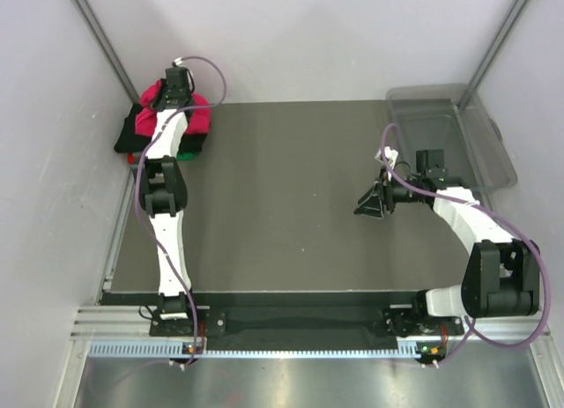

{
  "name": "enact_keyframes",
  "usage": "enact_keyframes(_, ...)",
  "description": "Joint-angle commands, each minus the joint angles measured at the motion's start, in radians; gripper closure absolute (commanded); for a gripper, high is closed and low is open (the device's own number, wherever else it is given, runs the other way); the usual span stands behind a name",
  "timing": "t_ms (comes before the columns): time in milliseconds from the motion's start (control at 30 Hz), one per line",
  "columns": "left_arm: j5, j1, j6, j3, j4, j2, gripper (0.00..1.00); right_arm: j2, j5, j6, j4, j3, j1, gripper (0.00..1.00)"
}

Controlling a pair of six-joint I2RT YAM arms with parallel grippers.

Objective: Fold and stack the t-shirts
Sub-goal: Neatly place the folded tshirt to the corner

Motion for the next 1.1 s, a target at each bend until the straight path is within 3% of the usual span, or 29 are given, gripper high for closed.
enact_keyframes(0, -0.062, 0.042, 0.029, 0.052, 0.131, 0.031, 0.98, 0.01, -0.042, -0.039, 0.015, 0.003, -0.019, 0.46)
enact_keyframes(1067, -0.118, 0.088, 0.093, 0.009, 0.257, -0.007, 1.0, 0.019, -0.061, -0.045, 0.004, 0.011, -0.019, 0.46)
